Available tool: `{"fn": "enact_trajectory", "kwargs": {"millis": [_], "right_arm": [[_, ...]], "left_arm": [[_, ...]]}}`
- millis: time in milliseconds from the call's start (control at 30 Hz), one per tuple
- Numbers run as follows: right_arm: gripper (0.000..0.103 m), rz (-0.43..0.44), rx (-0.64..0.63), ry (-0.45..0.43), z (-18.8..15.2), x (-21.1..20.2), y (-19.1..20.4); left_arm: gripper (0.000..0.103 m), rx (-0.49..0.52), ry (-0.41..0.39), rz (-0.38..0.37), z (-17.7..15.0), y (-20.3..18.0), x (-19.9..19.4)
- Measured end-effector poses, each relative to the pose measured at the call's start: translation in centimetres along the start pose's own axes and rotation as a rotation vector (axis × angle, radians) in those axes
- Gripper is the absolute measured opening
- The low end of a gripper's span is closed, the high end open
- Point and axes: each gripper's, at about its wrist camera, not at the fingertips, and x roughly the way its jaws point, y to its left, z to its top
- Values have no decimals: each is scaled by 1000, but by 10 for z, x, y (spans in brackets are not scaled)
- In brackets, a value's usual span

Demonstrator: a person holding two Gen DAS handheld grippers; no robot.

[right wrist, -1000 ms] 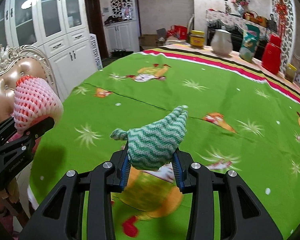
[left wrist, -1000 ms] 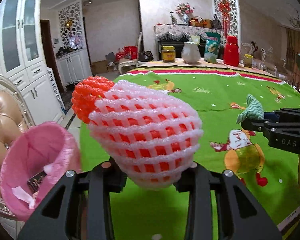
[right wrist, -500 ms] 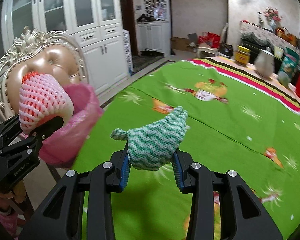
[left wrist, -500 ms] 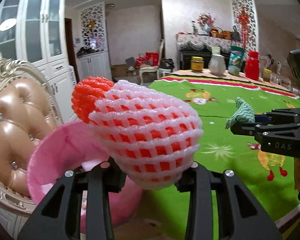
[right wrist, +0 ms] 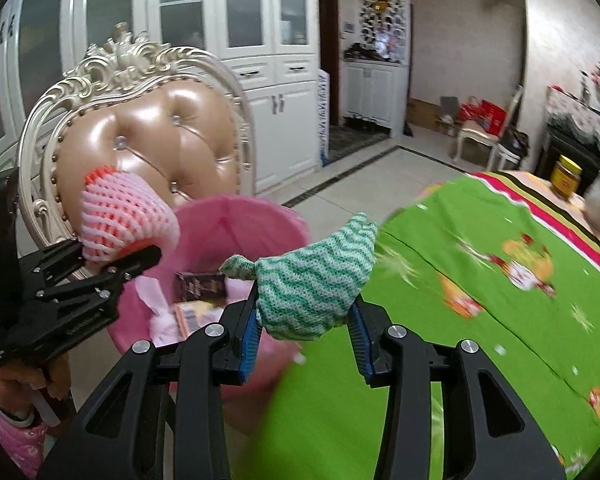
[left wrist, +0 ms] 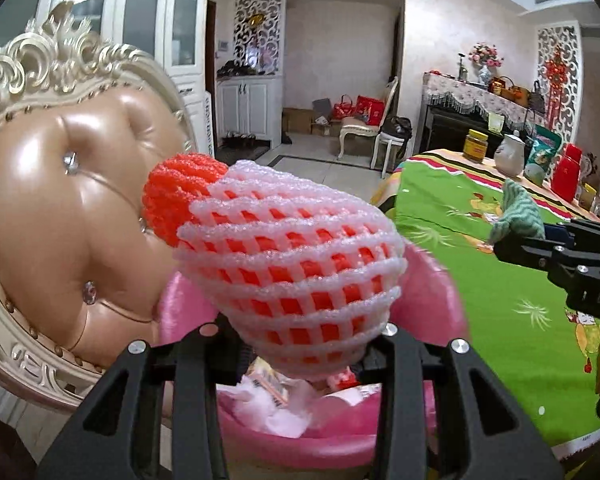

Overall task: Collect trash
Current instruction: 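Lift the fruit net and striped cloth and carry them to the pink bin, then open both tools over the pink bin to drop the net and cloth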

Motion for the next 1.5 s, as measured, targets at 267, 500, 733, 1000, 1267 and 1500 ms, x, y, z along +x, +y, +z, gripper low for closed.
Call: {"fn": "enact_trajectory", "kwargs": {"millis": [267,500,733,1000,1267,1500], "right_arm": [[41,34,-7,27,11,31,21],[43,47,-7,51,14,51,23],[43,59,-6,59,16,69,21],[85,120,-23,34,13,66,15],[85,80,-14,-25,3,14,7],[85,58,19,-86,-3,-53,3]], "left_arm": [[36,4,7,12,-1,19,6],[38,-10,22,6,1,14,23],[38,-14,21,14,6,19,30],[84,42,-7,72,5,17,24],[98,56,-103,155,2,16,-22],[98,86,-184,210,9,-9,-76]]}}
